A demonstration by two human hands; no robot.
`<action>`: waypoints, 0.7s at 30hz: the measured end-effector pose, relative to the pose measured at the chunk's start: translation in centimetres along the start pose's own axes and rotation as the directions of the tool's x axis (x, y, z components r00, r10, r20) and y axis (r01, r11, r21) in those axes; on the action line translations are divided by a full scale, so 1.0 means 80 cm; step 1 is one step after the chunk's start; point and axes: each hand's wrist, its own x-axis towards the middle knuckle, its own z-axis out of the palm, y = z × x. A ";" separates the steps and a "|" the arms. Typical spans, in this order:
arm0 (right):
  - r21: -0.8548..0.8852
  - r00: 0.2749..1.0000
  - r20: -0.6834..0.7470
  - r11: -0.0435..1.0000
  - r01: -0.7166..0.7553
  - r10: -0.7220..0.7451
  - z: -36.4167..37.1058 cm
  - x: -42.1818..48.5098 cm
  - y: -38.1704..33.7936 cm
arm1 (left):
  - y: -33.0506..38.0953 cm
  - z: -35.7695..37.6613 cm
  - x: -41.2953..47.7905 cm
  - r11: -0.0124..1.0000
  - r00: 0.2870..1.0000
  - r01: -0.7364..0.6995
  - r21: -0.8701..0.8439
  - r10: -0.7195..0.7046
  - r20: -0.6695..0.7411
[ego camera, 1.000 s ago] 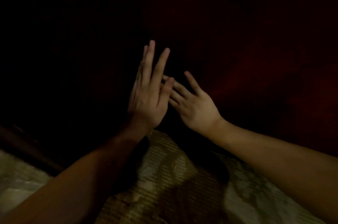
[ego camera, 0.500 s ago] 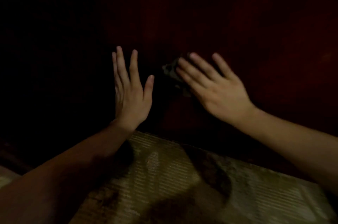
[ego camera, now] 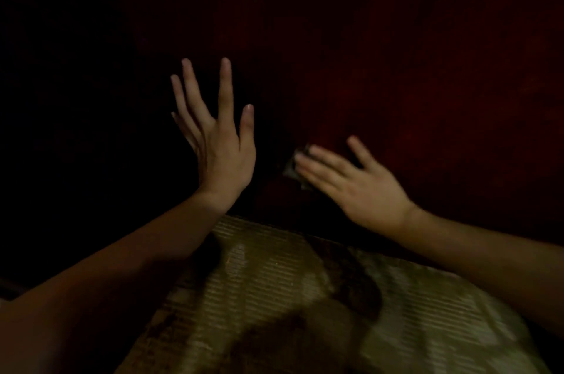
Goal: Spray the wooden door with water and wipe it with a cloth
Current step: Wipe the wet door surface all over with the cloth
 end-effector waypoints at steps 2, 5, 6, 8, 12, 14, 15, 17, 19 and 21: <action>0.016 0.980 0.149 0.991 0.131 -0.132 0.025 -0.026 -0.030 | 0.001 -0.002 -0.001 1.000 1.000 0.010 -0.006 -0.010 0.012; 0.018 0.938 0.271 0.976 0.217 -0.214 0.040 -0.050 -0.043 | 0.020 -0.001 -0.004 0.999 0.999 -0.029 -0.019 0.029 0.026; 0.037 0.937 0.272 0.975 0.217 -0.219 0.040 -0.054 -0.039 | 0.030 0.002 -0.005 0.998 0.998 -0.058 -0.015 0.058 0.033; 0.071 0.950 0.242 0.980 0.186 -0.198 0.034 -0.061 -0.023 | 0.051 0.008 -0.008 0.996 0.995 -0.091 -0.007 0.091 0.044; 0.033 0.995 0.093 0.999 0.028 -0.031 0.002 -0.080 0.041 | 0.086 0.020 -0.012 0.976 0.977 -0.210 0.050 0.207 0.056; -0.032 0.995 0.024 0.995 -0.091 0.092 -0.027 -0.080 0.086 | 0.101 0.025 -0.012 0.948 0.951 -0.306 0.086 0.301 0.065; -0.044 0.987 -0.005 0.986 -0.160 0.160 -0.043 -0.078 0.109 | 0.108 0.029 -0.012 0.944 0.949 -0.314 0.100 0.310 0.057; -0.043 0.954 -0.055 0.954 -0.298 0.295 -0.075 -0.074 0.152 | 0.116 0.035 -0.013 0.956 0.961 -0.278 0.098 0.277 0.025; -0.040 0.904 -0.097 0.906 -0.422 0.417 -0.103 -0.076 0.190 | 0.122 0.042 -0.017 0.956 0.959 -0.283 0.083 0.283 0.010; -0.042 0.846 -0.119 0.848 -0.528 0.520 -0.112 -0.081 0.211 | 0.128 0.047 -0.018 0.940 0.943 -0.333 0.080 0.333 0.005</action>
